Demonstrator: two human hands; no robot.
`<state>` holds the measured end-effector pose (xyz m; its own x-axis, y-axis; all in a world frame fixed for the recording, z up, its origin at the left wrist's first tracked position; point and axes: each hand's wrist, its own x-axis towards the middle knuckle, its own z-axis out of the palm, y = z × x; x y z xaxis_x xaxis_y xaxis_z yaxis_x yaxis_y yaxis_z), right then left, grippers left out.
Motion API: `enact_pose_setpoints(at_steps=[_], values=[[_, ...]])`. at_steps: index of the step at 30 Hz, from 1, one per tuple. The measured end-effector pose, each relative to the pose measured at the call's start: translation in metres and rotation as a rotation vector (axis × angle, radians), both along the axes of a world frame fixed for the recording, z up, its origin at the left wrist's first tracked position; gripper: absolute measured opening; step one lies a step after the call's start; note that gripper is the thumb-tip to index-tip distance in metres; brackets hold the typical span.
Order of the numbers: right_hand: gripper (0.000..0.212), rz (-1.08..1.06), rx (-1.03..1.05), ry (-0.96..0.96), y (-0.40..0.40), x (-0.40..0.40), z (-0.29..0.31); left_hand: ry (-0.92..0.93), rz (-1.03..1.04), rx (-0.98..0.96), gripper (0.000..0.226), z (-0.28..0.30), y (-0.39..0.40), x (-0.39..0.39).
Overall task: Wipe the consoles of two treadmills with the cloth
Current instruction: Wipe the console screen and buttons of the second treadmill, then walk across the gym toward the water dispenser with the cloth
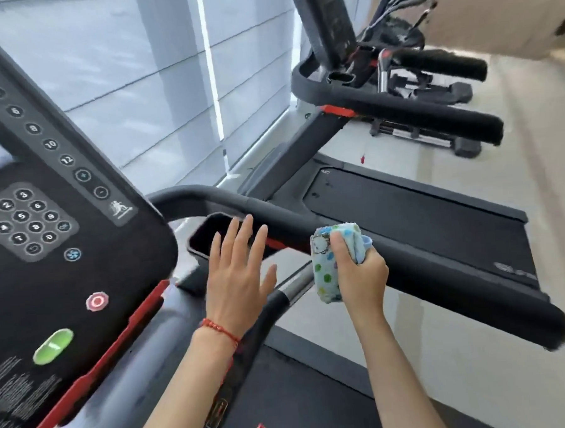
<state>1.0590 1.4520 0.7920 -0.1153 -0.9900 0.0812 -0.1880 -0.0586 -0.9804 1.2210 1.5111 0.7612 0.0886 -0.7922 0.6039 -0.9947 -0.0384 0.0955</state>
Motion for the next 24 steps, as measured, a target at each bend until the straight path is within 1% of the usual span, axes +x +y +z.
enact_pose_setpoints(at_steps=[5,8,12,16,19,24], values=[[0.021,-0.162,-0.005,0.003,-0.004,-0.093,-0.004,-0.004,-0.15,0.042,0.052,-0.001,-0.034,-0.08],[0.02,-0.249,0.025,0.003,-0.003,-0.155,-0.008,0.018,-0.251,0.056,0.051,-0.003,-0.049,-0.138],[0.02,-0.384,0.052,0.005,0.002,-0.238,-0.02,0.002,-0.395,0.102,0.051,-0.01,-0.067,-0.219],[0.03,-0.527,0.077,0.026,0.014,-0.31,-0.033,0.007,-0.536,0.15,0.051,-0.017,-0.077,-0.294],[0.031,-0.644,0.121,-0.003,0.027,-0.354,-0.041,-0.017,-0.647,0.187,0.051,-0.022,-0.084,-0.341],[0.023,-0.845,0.162,-0.071,0.05,-0.407,-0.05,-0.066,-0.835,0.204,0.051,-0.032,-0.099,-0.41]])
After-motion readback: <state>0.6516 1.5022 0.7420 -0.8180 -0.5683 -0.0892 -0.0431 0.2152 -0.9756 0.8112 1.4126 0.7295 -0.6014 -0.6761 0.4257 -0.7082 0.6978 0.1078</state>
